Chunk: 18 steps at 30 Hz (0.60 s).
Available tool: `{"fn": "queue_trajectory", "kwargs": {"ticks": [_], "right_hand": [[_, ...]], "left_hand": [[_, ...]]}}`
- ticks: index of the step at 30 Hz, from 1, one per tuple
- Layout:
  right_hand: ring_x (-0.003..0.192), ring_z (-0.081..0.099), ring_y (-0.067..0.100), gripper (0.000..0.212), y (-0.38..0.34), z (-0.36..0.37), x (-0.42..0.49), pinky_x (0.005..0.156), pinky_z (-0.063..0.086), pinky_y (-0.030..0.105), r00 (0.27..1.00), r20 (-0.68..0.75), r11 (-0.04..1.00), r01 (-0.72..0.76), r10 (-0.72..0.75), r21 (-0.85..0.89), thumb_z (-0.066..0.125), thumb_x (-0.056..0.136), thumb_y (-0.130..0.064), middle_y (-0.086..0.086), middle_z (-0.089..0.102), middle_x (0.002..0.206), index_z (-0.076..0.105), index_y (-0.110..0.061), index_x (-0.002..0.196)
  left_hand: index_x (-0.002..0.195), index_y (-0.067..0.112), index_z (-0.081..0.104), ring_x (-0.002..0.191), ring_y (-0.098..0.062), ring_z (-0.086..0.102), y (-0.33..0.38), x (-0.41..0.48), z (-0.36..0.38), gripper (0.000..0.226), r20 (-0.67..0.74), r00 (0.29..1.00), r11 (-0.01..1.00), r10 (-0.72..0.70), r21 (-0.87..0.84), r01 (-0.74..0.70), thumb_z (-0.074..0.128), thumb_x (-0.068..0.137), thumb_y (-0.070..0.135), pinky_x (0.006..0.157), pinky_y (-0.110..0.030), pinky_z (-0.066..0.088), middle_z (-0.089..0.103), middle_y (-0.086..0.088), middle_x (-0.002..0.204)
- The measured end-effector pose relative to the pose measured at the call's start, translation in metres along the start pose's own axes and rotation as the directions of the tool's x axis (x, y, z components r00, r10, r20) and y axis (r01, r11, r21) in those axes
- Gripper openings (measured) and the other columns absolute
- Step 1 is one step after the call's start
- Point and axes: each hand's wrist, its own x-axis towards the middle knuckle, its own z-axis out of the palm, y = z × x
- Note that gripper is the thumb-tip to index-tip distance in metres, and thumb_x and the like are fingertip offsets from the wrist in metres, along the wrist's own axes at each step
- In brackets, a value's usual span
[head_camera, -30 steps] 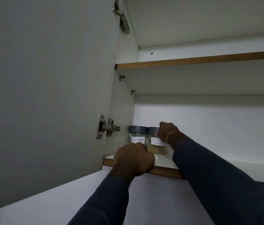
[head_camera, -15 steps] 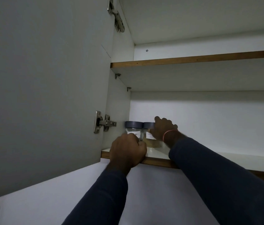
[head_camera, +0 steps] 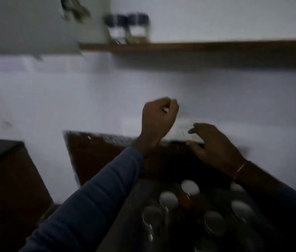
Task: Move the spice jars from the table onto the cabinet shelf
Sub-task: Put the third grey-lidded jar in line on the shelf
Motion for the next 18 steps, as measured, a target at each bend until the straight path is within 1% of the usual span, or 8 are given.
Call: {"fn": "queue_trajectory", "kwargs": {"ticks": [2,5,7,9,12,14,16,18], "right_hand": [[0.123,0.054,0.029,0.035,0.040,0.026,-0.059,0.106,0.035,0.030,0.963,0.105,0.959,-0.259,0.248,0.112,0.071,0.087,-0.022,0.015,0.062,0.126,0.066,-0.005,0.116],[0.112,0.059,0.030,0.028,0.096,0.053,-0.143,0.099,0.045,0.036,0.806,0.243,0.796,-0.583,0.540,0.162,0.066,0.090,-0.018,0.015,0.065,0.118,0.065,-0.004,0.115],[0.107,0.061,0.022,0.021,0.118,0.062,-0.190,0.089,0.050,0.035,0.688,0.317,0.674,-0.718,0.653,0.172,0.062,0.093,-0.023,0.007,0.064,0.115,0.064,-0.016,0.113],[0.108,0.060,0.019,0.019,0.131,0.069,-0.225,0.087,0.047,0.030,0.606,0.361,0.597,-0.788,0.709,0.149,0.063,0.092,-0.024,0.003,0.063,0.115,0.062,-0.023,0.111],[0.124,0.052,0.022,0.045,0.143,0.083,-0.254,0.103,0.041,0.031,0.587,0.358,0.609,-0.791,0.726,0.061,0.069,0.087,-0.024,0.006,0.055,0.133,0.056,-0.017,0.130],[0.136,0.040,0.025,0.062,0.146,0.092,-0.260,0.112,0.037,0.038,0.582,0.369,0.619,-0.785,0.725,0.020,0.071,0.085,-0.026,0.010,0.039,0.148,0.046,-0.017,0.141],[0.142,0.030,0.029,0.071,0.150,0.103,-0.261,0.116,0.032,0.041,0.577,0.378,0.621,-0.784,0.724,0.008,0.072,0.084,-0.029,0.012,0.026,0.155,0.039,-0.018,0.146],[0.144,0.026,0.030,0.065,0.157,0.114,-0.260,0.117,0.029,0.040,0.605,0.370,0.652,-0.758,0.705,-0.003,0.071,0.084,-0.031,0.013,0.021,0.157,0.044,-0.018,0.142]], "left_hand": [[0.064,0.004,0.068,0.056,-0.019,0.062,-0.002,-0.089,0.036,0.039,0.236,0.963,0.990,-0.128,-0.035,0.140,0.054,0.090,0.030,0.055,-0.035,0.047,0.065,-0.010,0.058],[0.062,0.016,0.061,0.058,-0.018,0.061,0.002,-0.209,0.077,0.035,0.561,0.762,0.930,-0.323,0.038,0.367,0.054,0.092,0.032,0.057,-0.031,0.047,0.064,-0.008,0.063],[0.067,0.025,0.059,0.058,-0.008,0.059,0.005,-0.263,0.095,0.028,0.665,0.627,0.886,-0.406,0.117,0.449,0.056,0.094,0.029,0.058,-0.026,0.048,0.062,0.003,0.064],[0.076,0.024,0.065,0.064,-0.004,0.064,0.010,-0.300,0.109,0.018,0.691,0.539,0.836,-0.482,0.179,0.519,0.059,0.093,0.027,0.063,-0.027,0.053,0.066,0.006,0.071],[0.094,0.023,0.073,0.078,-0.005,0.066,0.015,-0.328,0.124,0.014,0.699,0.520,0.855,-0.491,0.274,0.440,0.060,0.090,0.028,0.074,-0.019,0.049,0.073,0.006,0.089],[0.101,0.022,0.073,0.079,-0.003,0.063,0.019,-0.336,0.130,0.017,0.699,0.533,0.868,-0.477,0.280,0.409,0.060,0.090,0.026,0.071,-0.007,0.041,0.074,0.006,0.095],[0.101,0.016,0.073,0.082,-0.007,0.065,0.021,-0.341,0.133,0.018,0.711,0.515,0.862,-0.479,0.273,0.427,0.059,0.091,0.021,0.072,-0.015,0.046,0.074,0.000,0.096],[0.095,0.011,0.074,0.082,-0.011,0.066,0.022,-0.346,0.134,0.017,0.698,0.510,0.847,-0.503,0.280,0.453,0.058,0.091,0.016,0.075,-0.024,0.049,0.074,-0.004,0.094]]}}
